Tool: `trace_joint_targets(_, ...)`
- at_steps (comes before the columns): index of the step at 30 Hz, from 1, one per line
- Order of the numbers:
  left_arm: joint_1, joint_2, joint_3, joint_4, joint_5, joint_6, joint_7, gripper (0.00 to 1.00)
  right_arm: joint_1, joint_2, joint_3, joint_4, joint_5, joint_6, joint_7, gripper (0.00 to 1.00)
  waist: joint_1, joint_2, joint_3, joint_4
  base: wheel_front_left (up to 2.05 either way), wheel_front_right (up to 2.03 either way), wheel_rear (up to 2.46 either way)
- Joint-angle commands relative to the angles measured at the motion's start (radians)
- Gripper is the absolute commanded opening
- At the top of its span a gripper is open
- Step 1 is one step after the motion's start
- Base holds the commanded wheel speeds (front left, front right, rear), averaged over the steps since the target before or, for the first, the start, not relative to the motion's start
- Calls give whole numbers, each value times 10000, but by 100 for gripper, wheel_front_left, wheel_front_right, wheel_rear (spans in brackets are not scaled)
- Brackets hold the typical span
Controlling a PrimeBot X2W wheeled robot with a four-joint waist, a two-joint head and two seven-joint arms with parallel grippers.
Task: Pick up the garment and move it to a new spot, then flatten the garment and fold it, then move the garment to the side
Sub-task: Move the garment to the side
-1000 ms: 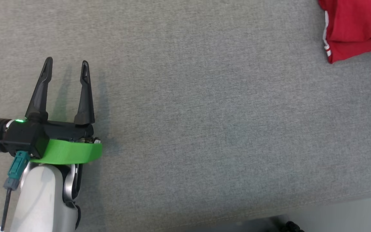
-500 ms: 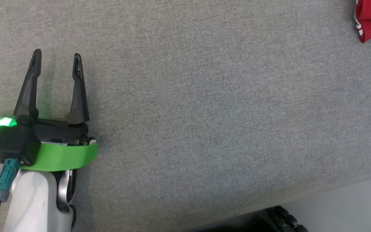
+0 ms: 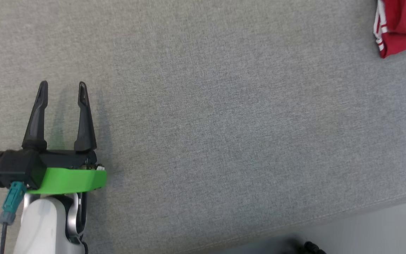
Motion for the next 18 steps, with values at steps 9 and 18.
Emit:
trace_joint_targets(9,1144,-185,431,615,-354,223,-188,100,1867,1730,199,-1152,106,-23,-698,100,0,-1,-2473,625,0,0,0)
trace_joint_targets(18,1913,-295,684,926,-539,203,-196,100,4669,2867,-648,-2605,-175,-22,-853,100,0,-1,-3670,1194,0,0,0)
